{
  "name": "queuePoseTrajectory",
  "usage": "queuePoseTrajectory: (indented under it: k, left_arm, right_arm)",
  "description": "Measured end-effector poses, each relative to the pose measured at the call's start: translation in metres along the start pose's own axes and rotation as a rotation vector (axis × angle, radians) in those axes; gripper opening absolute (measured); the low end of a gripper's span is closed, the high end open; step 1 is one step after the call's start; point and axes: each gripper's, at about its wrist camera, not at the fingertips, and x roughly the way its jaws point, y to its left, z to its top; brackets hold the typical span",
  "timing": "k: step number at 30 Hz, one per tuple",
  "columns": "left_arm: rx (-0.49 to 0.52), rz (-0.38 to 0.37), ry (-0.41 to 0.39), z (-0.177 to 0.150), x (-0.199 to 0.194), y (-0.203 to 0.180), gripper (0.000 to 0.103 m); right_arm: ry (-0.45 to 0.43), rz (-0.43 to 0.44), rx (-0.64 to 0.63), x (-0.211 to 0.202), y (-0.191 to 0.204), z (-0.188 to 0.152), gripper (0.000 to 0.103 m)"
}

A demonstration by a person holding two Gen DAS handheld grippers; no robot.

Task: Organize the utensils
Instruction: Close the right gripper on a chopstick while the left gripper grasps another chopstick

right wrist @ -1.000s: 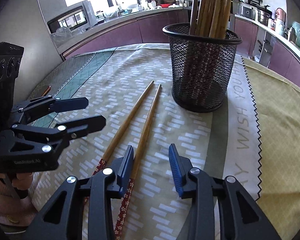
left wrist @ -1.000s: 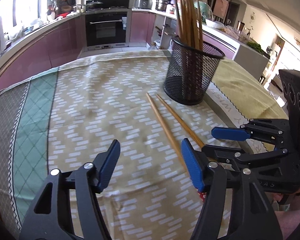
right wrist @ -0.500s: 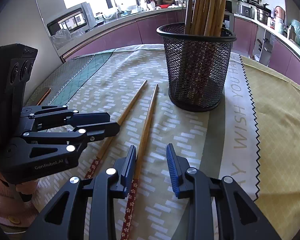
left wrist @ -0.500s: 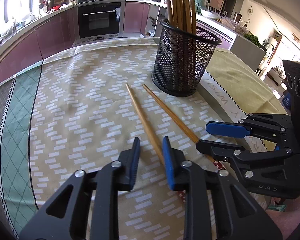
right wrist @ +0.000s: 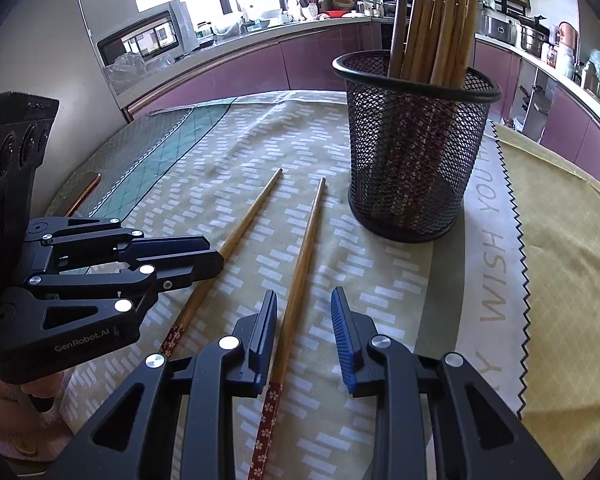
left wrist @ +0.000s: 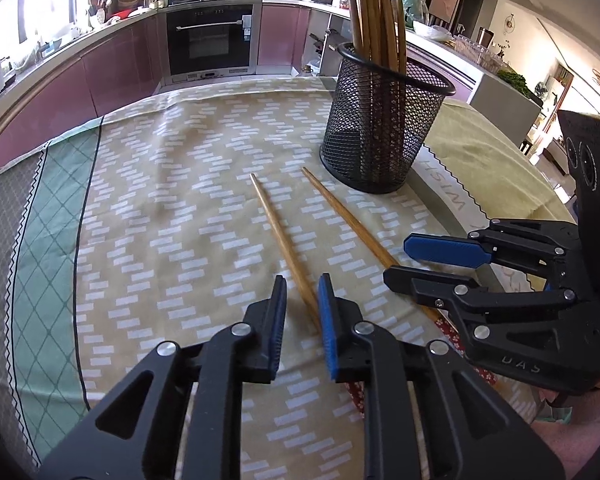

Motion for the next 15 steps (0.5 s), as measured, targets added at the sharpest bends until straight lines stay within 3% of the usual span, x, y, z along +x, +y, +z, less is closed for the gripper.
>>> queuePoseTrajectory:
  k: [6, 8, 15]
  left_arm:
    - [0.001, 0.006, 0.006, 0.009, 0.011, 0.001, 0.018]
    - [0.0, 0.011, 0.004, 0.01, 0.013, 0.0, 0.013]
    - [-0.028, 0.009, -0.004, 0.01, 0.014, 0.0, 0.008]
  right_arm:
    - [-0.004, -0.018, -0.018, 0.006, 0.003, 0.008, 0.024]
    - [-0.008, -0.02, -0.015, 0.009, 0.004, 0.011, 0.023]
    - [-0.016, 0.003, 0.031, 0.01, -0.005, 0.013, 0.008]
